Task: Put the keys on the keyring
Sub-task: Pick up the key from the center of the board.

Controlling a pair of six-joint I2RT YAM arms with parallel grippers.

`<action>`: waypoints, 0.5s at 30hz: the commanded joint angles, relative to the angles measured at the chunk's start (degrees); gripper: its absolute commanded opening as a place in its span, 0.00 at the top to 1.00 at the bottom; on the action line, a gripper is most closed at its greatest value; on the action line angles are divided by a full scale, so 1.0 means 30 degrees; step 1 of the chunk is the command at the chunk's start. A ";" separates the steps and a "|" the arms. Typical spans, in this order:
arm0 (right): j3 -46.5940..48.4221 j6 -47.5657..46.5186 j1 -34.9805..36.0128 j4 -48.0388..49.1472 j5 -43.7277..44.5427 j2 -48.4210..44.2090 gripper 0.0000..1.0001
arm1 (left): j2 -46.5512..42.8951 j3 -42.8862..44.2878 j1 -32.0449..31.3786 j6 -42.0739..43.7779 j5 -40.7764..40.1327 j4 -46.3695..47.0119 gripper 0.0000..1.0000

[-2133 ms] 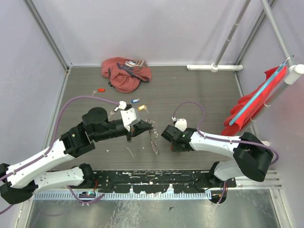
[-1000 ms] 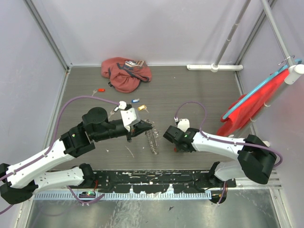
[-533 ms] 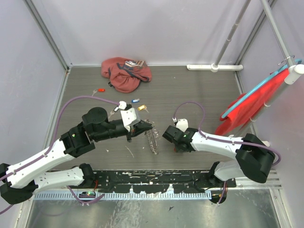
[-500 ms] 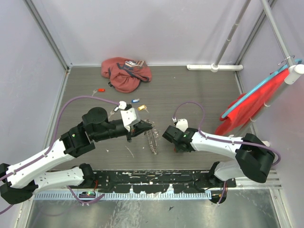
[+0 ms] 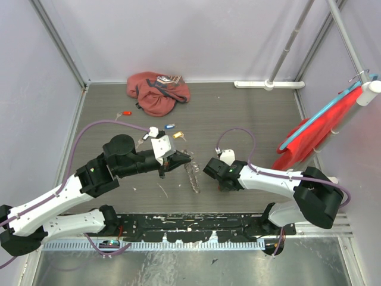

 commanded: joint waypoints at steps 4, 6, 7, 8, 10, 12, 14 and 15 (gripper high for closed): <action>0.0087 0.0017 0.0075 -0.0192 0.0700 -0.0006 0.77 | -0.0140 0.0539 0.0082 -0.0006 0.0360 0.1100 1.00; 0.0087 -0.0035 0.0073 -0.0211 0.0750 -0.0010 0.79 | -0.0118 0.0507 0.0079 -0.0033 0.0389 0.1137 1.00; 0.0102 -0.0044 0.0073 -0.0237 0.0763 -0.0011 0.80 | -0.0111 0.0509 0.0077 -0.0037 0.0393 0.1159 1.00; 0.0089 -0.0056 0.0077 -0.0240 0.0764 -0.0003 0.82 | -0.0111 0.0502 0.0084 -0.0037 0.0419 0.1165 1.00; 0.0102 -0.0111 0.0077 -0.0241 0.0765 0.0034 0.86 | -0.0111 0.0480 0.0085 -0.0054 0.0422 0.1188 1.00; 0.0120 -0.0129 0.0063 -0.0256 0.0810 0.0012 0.89 | -0.0126 0.0480 0.0090 -0.0038 0.0408 0.1167 1.00; 0.0170 -0.0155 0.0065 -0.0347 0.0873 -0.0049 0.93 | -0.0162 0.0480 0.0088 -0.0037 0.0374 0.1167 1.00; 0.0222 -0.0195 0.0076 -0.0397 0.0921 -0.0103 0.96 | -0.0190 0.0480 0.0078 -0.0037 0.0369 0.1159 1.00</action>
